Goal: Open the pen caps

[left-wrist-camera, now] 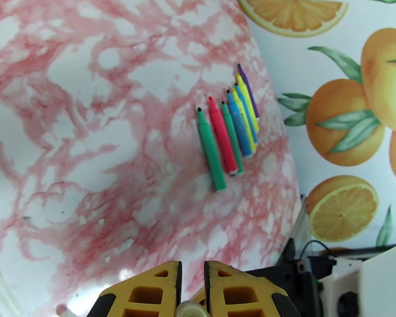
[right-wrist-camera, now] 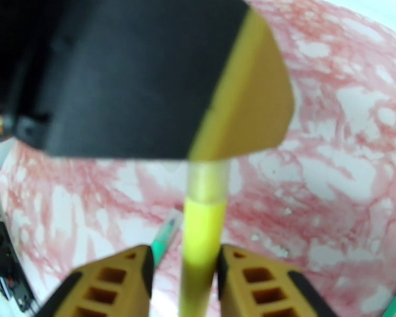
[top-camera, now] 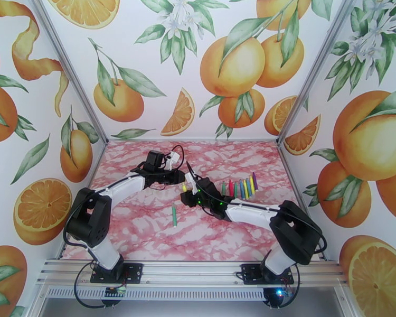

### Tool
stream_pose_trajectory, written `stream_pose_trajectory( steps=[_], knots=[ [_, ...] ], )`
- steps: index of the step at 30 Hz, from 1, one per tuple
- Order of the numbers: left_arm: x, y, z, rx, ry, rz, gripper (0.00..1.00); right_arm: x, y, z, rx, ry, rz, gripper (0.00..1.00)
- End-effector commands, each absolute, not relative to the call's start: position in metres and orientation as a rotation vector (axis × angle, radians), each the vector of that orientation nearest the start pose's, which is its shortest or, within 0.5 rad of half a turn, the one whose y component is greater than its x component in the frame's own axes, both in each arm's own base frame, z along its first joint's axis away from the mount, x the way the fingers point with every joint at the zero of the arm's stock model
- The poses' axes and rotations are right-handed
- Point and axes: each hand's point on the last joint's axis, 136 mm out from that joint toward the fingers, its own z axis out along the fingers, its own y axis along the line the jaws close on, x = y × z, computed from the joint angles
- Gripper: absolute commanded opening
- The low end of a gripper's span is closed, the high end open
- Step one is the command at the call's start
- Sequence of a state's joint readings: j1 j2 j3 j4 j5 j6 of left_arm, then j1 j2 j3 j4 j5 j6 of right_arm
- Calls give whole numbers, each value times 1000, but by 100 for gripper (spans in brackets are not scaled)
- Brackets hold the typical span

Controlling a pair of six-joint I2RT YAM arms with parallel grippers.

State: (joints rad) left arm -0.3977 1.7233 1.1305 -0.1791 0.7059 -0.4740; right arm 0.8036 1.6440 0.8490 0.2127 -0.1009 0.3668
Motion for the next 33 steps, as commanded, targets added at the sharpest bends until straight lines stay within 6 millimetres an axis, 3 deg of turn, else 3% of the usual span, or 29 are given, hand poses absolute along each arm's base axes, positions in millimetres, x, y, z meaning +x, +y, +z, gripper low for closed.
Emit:
stream_pose_trajectory(
  steps=[1, 15, 33],
  knots=[
    [372, -277, 170, 299, 2354, -1249, 0, 306, 351, 110, -582, 2188, 800, 31],
    [401, -260, 186, 176, 2295, -1185, 0, 294, 335, 97, -614, 2187, 757, 3],
    [435, -224, 187, -5, 2269, -1092, 0, 280, 322, 95, -633, 2163, 751, 0]
  ],
)
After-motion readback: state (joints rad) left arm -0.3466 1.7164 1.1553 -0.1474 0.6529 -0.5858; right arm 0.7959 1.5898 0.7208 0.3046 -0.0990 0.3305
